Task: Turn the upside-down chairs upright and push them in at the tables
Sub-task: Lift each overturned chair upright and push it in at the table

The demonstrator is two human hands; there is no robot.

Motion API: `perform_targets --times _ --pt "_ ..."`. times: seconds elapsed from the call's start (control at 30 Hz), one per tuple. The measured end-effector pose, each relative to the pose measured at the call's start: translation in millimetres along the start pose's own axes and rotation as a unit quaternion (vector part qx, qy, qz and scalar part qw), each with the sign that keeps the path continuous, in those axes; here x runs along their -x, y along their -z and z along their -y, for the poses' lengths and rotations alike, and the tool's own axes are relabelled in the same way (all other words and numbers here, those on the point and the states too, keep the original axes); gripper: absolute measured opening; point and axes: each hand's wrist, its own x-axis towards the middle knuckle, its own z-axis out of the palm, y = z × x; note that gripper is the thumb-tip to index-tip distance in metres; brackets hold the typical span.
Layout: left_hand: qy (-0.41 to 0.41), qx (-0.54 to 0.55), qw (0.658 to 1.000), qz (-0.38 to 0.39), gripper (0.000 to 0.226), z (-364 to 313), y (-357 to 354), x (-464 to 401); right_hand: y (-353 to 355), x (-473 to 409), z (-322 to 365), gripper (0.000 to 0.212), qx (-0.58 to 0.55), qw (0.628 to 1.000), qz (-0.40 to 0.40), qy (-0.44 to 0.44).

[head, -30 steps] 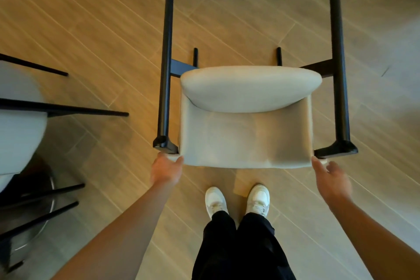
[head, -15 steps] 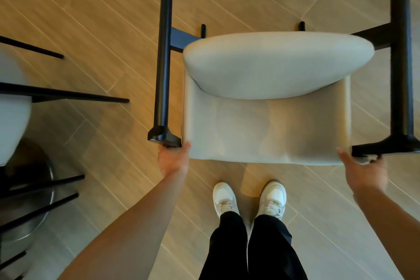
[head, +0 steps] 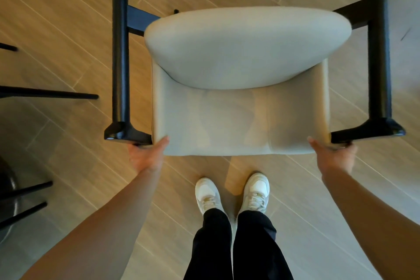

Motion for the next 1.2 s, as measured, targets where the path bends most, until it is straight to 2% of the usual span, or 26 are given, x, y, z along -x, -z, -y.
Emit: perform_targets --times 0.1,0.2,0.37,0.47,0.6,0.8,1.0,1.2 --pt "0.009 -0.011 1.0 -0.009 0.088 4 -6 -3 -2 -5 -2 0.072 -0.026 1.0 -0.005 0.009" --pt "0.026 -0.035 0.999 -0.003 0.106 4 -7 -8 -5 -10 1 0.067 -0.063 0.998 -0.012 0.014" --pt "0.028 -0.048 0.998 -0.013 0.109 3 -10 -11 -12 -15 2 0.065 -0.116 0.993 -0.016 0.023" --pt "0.031 -0.063 0.997 -0.017 0.101 2 -10 -11 -16 -16 0 0.062 -0.137 0.99 -0.023 0.024" --pt "0.033 -0.063 0.997 -0.024 0.078 0 -10 -6 -14 -18 -1 0.056 -0.135 0.99 -0.029 0.007" --pt "0.027 -0.036 0.999 -0.023 0.067 -4 -7 3 -10 -21 2 0.055 -0.112 0.993 -0.021 -0.011" --pt "0.032 -0.024 0.999 -0.01 0.067 -9 0 5 -7 -16 10 0.055 -0.092 0.995 -0.031 -0.029" --pt "0.017 -0.051 0.999 0.0 0.056 -43 21 11 15 -1 35 0.055 -0.074 0.997 -0.022 -0.031"
